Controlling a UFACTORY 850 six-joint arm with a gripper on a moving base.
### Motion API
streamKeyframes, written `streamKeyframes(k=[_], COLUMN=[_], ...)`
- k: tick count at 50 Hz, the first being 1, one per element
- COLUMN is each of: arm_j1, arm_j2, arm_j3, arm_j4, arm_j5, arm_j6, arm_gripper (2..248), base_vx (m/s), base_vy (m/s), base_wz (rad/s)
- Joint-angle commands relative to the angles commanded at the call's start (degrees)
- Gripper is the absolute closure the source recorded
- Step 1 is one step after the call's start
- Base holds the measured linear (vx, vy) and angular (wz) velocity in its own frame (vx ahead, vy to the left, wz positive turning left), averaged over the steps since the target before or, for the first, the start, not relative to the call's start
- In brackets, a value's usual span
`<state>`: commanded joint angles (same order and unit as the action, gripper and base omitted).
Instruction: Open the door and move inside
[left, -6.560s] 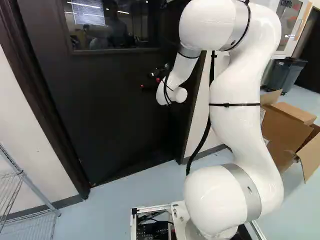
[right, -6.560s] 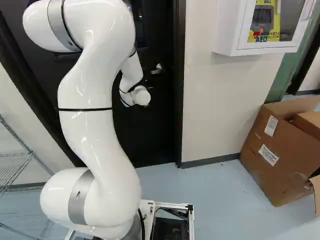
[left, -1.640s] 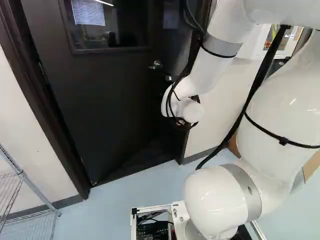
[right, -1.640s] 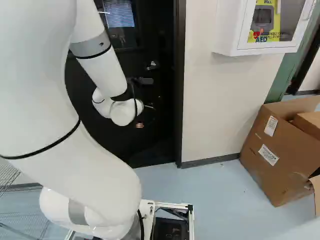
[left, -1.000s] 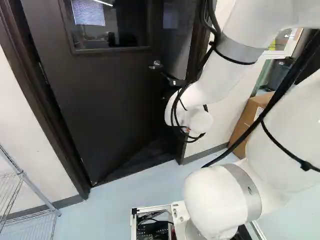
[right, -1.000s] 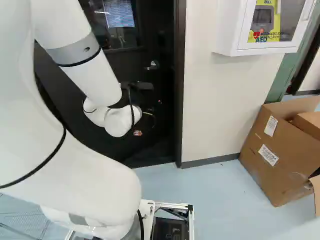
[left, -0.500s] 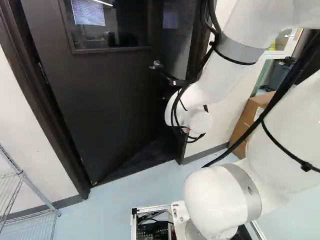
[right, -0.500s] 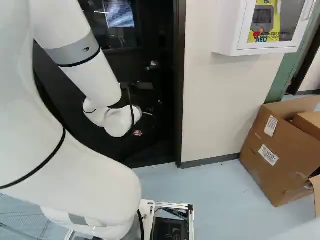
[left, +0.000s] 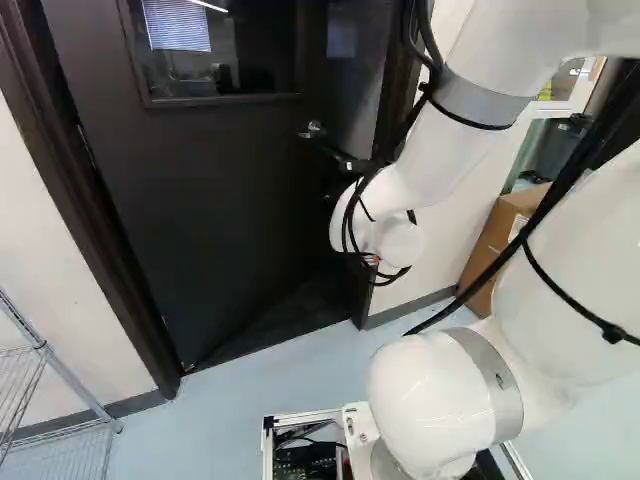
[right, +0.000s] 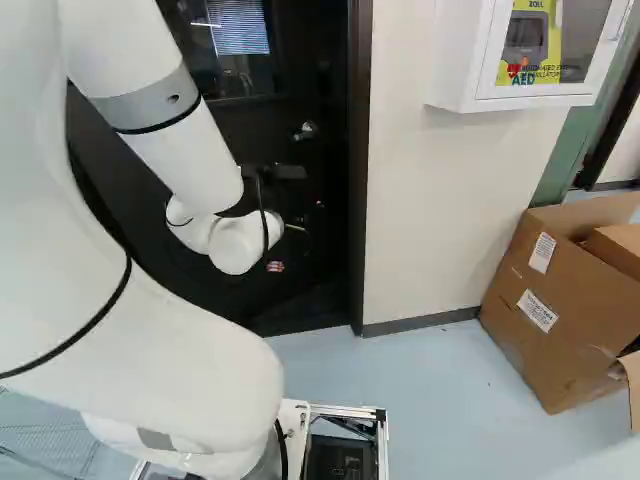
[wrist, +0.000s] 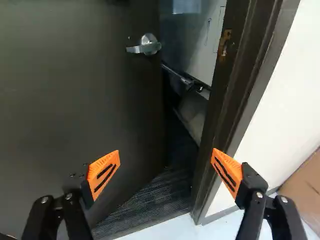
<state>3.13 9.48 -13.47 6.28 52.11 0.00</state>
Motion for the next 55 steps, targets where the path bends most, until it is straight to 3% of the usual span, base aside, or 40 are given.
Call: streamKeyframes(k=[24,55], arm_j1=[0.0,0.0], arm_j2=[0.0,0.0], arm_j3=[0.0,0.0], arm_j4=[0.0,0.0], arm_j5=[0.0,0.0], arm_j6=[0.0,0.0], arm_gripper=[3,3], base_vx=[0.055,0.070], base_vy=[0.014,0.055], base_wz=[-0.008,-0.014])
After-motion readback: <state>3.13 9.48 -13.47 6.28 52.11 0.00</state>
